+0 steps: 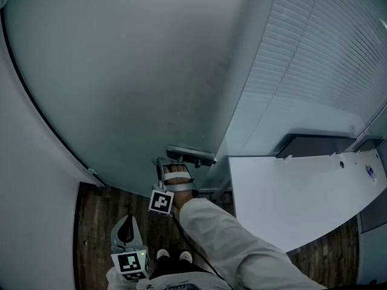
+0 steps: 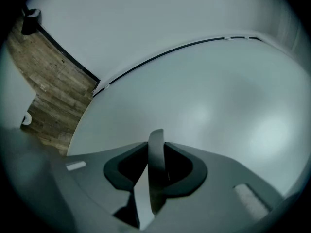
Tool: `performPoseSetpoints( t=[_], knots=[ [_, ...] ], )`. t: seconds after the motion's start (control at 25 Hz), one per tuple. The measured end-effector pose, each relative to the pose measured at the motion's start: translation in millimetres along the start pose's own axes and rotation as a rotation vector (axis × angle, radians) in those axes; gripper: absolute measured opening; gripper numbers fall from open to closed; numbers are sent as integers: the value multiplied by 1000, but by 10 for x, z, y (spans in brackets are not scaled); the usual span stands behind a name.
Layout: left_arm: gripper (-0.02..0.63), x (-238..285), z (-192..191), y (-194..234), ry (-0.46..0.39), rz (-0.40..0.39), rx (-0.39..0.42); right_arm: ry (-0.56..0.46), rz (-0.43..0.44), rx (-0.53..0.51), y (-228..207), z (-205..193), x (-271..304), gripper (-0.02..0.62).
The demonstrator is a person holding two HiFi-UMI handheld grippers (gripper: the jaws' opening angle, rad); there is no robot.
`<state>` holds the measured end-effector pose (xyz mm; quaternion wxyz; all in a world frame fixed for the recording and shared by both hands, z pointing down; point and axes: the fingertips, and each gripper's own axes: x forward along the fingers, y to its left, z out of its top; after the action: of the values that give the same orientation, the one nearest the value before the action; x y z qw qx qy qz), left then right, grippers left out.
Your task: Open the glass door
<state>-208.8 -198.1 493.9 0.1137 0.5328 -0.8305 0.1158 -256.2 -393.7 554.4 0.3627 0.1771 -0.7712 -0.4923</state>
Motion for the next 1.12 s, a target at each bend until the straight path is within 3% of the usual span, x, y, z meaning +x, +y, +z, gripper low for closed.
performPoseSetpoints(
  t=[0.24, 0.4, 0.48, 0.68, 0.76, 0.96, 1.12],
  knots=[
    [3, -211, -43, -45, 16, 8, 24, -42, -39, -24, -6, 48, -103, 110],
    [3, -318, -151, -60, 35, 7, 34, -68, -89, 56, -48, -84, -364, 113],
    [3, -442, -267, 5, 21, 4, 39, -96, -117, 195, 16, -119, -670, 6],
    [3, -602, -281, 26, -26, -35, 57, -242, 103, 878, 222, -205, -1592, 5],
    [3, -693, -234, 37, -55, -55, 59, -265, 119, 1051, 191, -192, -1992, 5],
    [3, -1157, -264, 140, -100, -124, 72, -287, -2, 1159, 197, -47, -2903, 5],
    [3, -1629, -249, 249, -129, -173, 61, -262, -50, 1221, 365, 129, -3456, 5]
  ],
)
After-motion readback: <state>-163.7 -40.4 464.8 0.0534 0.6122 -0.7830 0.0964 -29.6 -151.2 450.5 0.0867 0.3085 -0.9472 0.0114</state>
